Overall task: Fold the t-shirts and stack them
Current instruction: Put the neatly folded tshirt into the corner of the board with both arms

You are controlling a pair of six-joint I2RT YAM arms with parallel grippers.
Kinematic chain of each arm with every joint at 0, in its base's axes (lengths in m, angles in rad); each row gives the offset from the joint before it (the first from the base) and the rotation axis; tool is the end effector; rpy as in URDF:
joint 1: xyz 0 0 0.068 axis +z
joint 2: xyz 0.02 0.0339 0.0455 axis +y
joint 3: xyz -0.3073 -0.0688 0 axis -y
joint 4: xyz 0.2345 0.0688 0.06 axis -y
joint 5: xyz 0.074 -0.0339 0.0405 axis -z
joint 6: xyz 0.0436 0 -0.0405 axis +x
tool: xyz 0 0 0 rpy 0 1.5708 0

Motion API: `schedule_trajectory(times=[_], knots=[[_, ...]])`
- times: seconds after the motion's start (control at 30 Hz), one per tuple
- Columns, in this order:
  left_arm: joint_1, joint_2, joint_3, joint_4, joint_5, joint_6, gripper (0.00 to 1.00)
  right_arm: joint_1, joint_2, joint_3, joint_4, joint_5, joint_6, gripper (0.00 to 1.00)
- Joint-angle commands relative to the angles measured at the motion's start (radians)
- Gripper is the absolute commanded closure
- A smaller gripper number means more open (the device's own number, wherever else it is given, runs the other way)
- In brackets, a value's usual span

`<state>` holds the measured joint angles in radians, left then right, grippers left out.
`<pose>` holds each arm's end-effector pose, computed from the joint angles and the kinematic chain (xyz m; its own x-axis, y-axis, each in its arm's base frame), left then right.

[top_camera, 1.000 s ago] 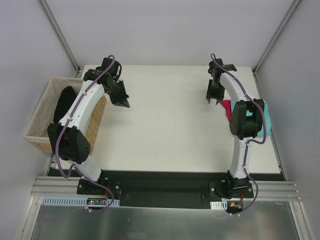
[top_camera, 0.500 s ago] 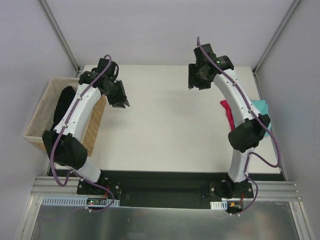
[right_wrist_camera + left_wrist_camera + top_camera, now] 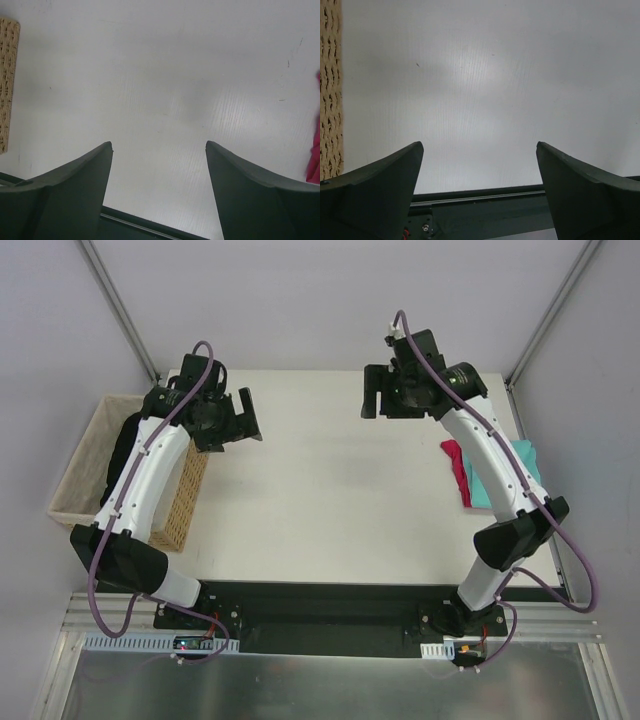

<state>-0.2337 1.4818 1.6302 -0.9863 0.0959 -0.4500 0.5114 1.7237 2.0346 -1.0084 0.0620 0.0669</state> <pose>0.2853 -0.0722 0.4263 -0.7784 -0.2598 -0.5715 -0.0508 0.9335 -0.3551 0.3168 0.1747 0.4706 -0.5888 -0.2539 -0.7674 -0.4086 0.9126 0.0115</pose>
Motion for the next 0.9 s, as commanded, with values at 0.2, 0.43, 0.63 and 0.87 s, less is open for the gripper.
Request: schedule_trajectory(times=[0.2,0.43,0.63,0.87], knots=[[0.013,-0.078,0.023,0.003,-0.090,0.082,0.01,0.094,-0.036,-0.007,0.027,0.028,0.050,0.00],[0.013,-0.092,0.019,0.002,-0.091,0.085,0.01,0.111,-0.032,0.004,0.010,0.062,0.036,0.04],[0.013,-0.075,-0.010,0.002,-0.084,0.065,0.01,0.110,-0.026,0.032,0.017,0.081,0.004,0.04],[0.013,-0.058,0.017,0.003,-0.091,0.076,0.01,0.111,-0.016,0.032,0.039,0.105,-0.030,0.04]])
